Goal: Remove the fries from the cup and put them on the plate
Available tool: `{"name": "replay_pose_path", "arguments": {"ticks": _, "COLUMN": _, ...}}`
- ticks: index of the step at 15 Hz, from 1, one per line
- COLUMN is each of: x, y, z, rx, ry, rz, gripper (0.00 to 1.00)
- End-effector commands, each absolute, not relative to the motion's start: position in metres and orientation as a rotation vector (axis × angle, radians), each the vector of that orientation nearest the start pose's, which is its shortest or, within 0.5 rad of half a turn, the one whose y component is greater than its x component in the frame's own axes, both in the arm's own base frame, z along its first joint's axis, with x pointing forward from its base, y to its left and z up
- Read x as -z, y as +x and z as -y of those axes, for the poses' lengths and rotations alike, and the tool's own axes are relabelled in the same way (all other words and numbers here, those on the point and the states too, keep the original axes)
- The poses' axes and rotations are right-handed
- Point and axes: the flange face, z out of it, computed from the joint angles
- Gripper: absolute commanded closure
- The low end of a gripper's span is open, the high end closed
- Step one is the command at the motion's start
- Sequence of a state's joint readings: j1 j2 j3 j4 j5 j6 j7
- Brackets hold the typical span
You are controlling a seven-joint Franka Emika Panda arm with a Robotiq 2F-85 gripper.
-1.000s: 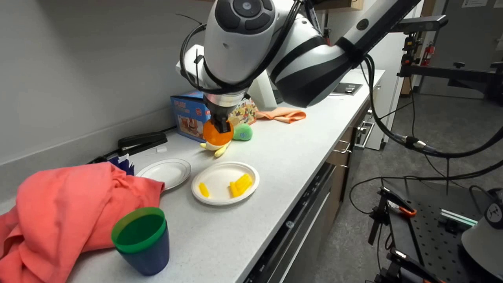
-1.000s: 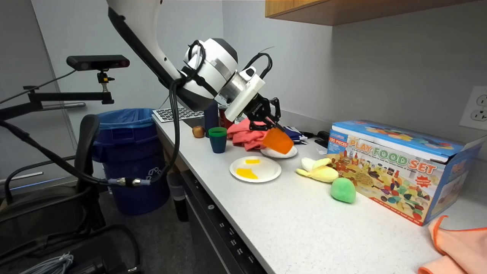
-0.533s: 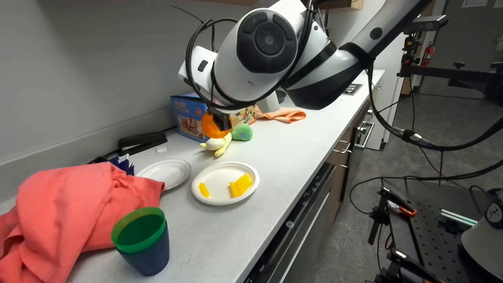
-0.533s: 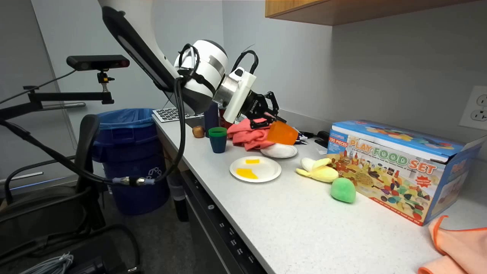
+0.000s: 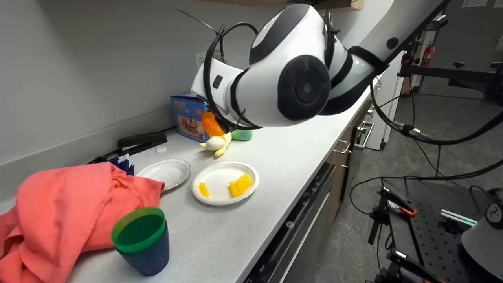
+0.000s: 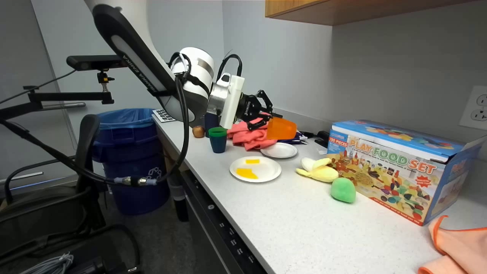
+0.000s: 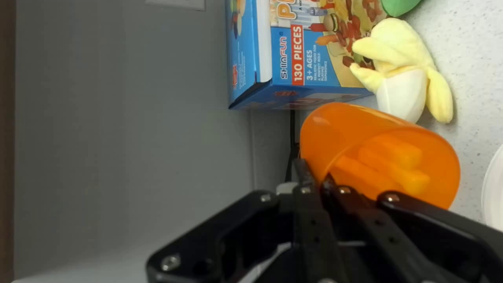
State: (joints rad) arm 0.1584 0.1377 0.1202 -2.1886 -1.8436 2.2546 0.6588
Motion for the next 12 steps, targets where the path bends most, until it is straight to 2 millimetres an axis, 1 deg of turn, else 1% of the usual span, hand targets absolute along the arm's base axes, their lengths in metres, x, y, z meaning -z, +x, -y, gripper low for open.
{"name": "replay_pose_path", "arguments": {"ticks": 1, "x": -0.3420, "y": 0.5352, "z": -0.1301, "rx": -0.651, "ry": 1.556, "rz": -0.944, "gripper": 0.99}}
{"name": "replay_pose_path", "arguments": {"ticks": 4, "x": -0.3350, "y": 0.5290, "z": -0.1310, "rx": -0.676, "ry": 1.505, "rz": -0.943, "gripper": 0.99}}
{"name": "replay_pose_path", "arguments": {"ticks": 7, "x": -0.3338, "y": 0.5257, "z": -0.1323, "rx": -0.697, "ry": 1.450, "rz": -0.936, "gripper": 0.99}}
{"name": "replay_pose_path", "arguments": {"ticks": 12, "x": -0.3435, "y": 0.5343, "z": -0.1308, "rx": -0.749, "ry": 1.329, "rz": -0.918, "gripper": 0.99}}
